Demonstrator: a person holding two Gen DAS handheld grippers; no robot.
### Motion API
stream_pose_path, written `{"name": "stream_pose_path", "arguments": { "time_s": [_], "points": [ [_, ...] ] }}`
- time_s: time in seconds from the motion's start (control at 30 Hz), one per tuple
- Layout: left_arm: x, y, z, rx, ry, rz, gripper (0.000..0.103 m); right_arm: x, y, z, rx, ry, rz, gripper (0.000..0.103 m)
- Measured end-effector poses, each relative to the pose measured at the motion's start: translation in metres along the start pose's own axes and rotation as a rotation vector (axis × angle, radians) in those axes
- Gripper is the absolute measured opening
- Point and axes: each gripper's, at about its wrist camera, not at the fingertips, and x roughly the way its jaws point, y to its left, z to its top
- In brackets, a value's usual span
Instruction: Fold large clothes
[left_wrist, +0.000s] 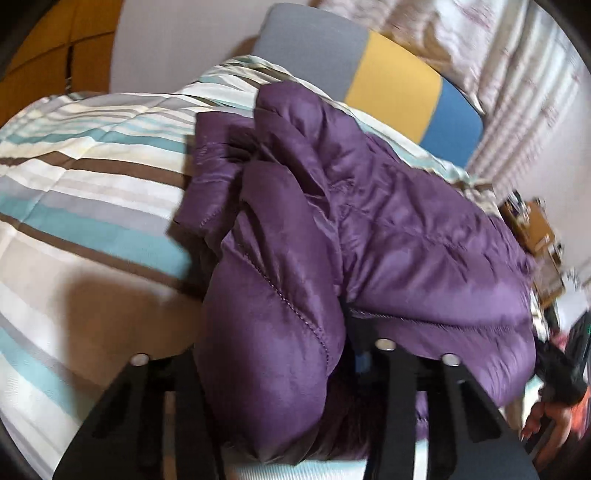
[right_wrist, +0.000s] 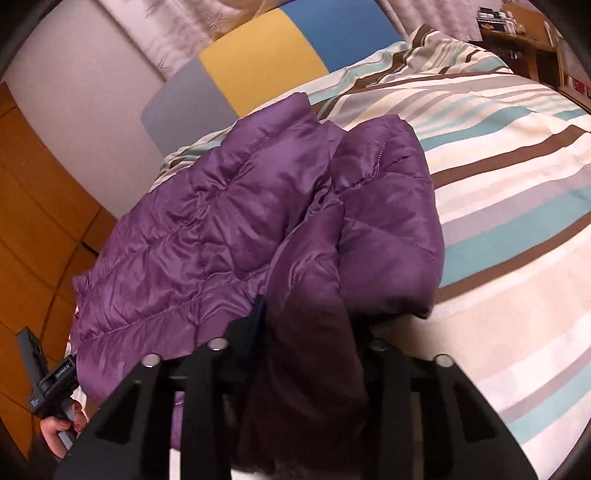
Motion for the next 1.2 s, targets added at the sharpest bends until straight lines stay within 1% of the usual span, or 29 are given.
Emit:
{"name": "stream_pose_path", "arguments": {
  "time_s": [0.03, 0.13, 0.23, 0.37, 0.43, 0.47, 0.5, 0.57, 0.63, 0.7, 0.73, 0.77, 0.8, 0.83, 0.9, 0.93, 0.97, 1.0, 1.03, 1.07, 1.1, 1.13, 1.17, 1.2],
  "points": [
    [-0.005, 0.000, -0.005, 0.013, 0.007, -0.009, 0.036, -0.003, 0.000, -0.001, 0.005, 0.005, 0.006, 0.026],
    [-0.015, 0.001, -0.022, 0.036, 0.021, -0.023, 0.036, -0.016, -0.004, -0.004, 0.007, 0.017, 0.026, 0.025],
    [-0.032, 0.001, -0.044, 0.056, 0.029, -0.047, 0.036, -0.034, -0.009, -0.018, -0.011, 0.032, 0.035, 0.025],
    [-0.052, 0.003, -0.072, 0.062, 0.038, -0.080, 0.036, -0.060, -0.021, -0.040, -0.009, 0.048, 0.066, 0.025],
    [-0.065, 0.006, -0.087, 0.063, 0.038, -0.101, 0.036, -0.073, -0.022, -0.052, -0.028, 0.053, 0.079, 0.025],
    [-0.069, 0.005, -0.091, 0.066, 0.038, -0.111, 0.036, -0.074, -0.023, -0.052, -0.036, 0.056, 0.079, 0.025],
    [-0.074, 0.007, -0.096, 0.066, 0.039, -0.120, 0.041, -0.079, -0.023, -0.056, -0.048, 0.060, 0.077, 0.026],
    [-0.083, 0.012, -0.101, 0.064, 0.048, -0.115, 0.075, -0.090, -0.027, -0.059, -0.065, 0.070, 0.059, 0.046],
    [-0.097, 0.017, -0.100, 0.063, 0.019, -0.111, 0.086, -0.106, -0.029, -0.055, -0.088, 0.042, 0.035, 0.056],
    [-0.112, 0.025, -0.095, 0.063, -0.035, -0.075, 0.088, -0.126, -0.034, -0.052, -0.106, -0.005, 0.001, 0.064],
    [-0.116, 0.027, -0.090, 0.064, -0.052, -0.059, 0.088, -0.136, -0.035, -0.050, -0.115, -0.040, -0.020, 0.074],
    [-0.117, 0.030, -0.082, 0.062, -0.076, -0.043, 0.089, -0.141, -0.035, -0.043, -0.121, -0.070, -0.027, 0.081],
    [-0.117, 0.031, -0.076, 0.056, -0.086, -0.031, 0.089, -0.141, -0.033, -0.033, -0.131, -0.092, -0.018, 0.083],
    [-0.111, 0.033, -0.062, 0.035, -0.094, -0.025, 0.089, -0.137, -0.027, -0.025, -0.140, -0.099, -0.012, 0.086],
    [-0.100, 0.033, -0.043, 0.006, -0.103, -0.055, 0.089, -0.122, -0.014, -0.008, -0.171, -0.092, -0.005, 0.090],
    [-0.091, 0.030, -0.034, -0.003, -0.093, -0.061, 0.089, -0.110, -0.004, -0.003, -0.185, -0.080, 0.005, 0.094],
    [-0.082, 0.027, -0.025, -0.009, -0.072, -0.062, 0.089, -0.098, 0.004, 0.002, -0.203, -0.065, 0.013, 0.094],
    [-0.069, 0.022, -0.019, -0.013, -0.039, -0.079, 0.089, -0.089, 0.008, 0.003, -0.218, -0.051, 0.012, 0.094],
    [-0.057, 0.018, -0.014, -0.014, -0.003, -0.074, 0.089, -0.077, 0.013, 0.004, -0.232, -0.035, 0.000, 0.094],
    [-0.052, 0.017, -0.015, -0.011, 0.019, -0.053, 0.088, -0.067, 0.016, 0.002, -0.240, -0.017, -0.013, 0.088],
    [-0.046, 0.012, -0.015, -0.002, 0.038, -0.037, 0.083, -0.057, 0.017, 0.003, -0.247, 0.000, -0.014, 0.076],
    [-0.046, 0.008, -0.016, 0.017, 0.037, -0.037, 0.061, -0.048, 0.021, 0.002, -0.263, 0.023, -0.012, 0.050],
    [-0.049, 0.003, -0.017, 0.035, 0.031, -0.025, 0.046, -0.043, 0.022, 0.003, -0.275, 0.037, -0.016, 0.034],
    [-0.054, 0.000, -0.019, 0.049, 0.019, -0.018, 0.040, -0.042, 0.028, 0.002, -0.288, 0.034, -0.016, 0.025]
  ]
}}
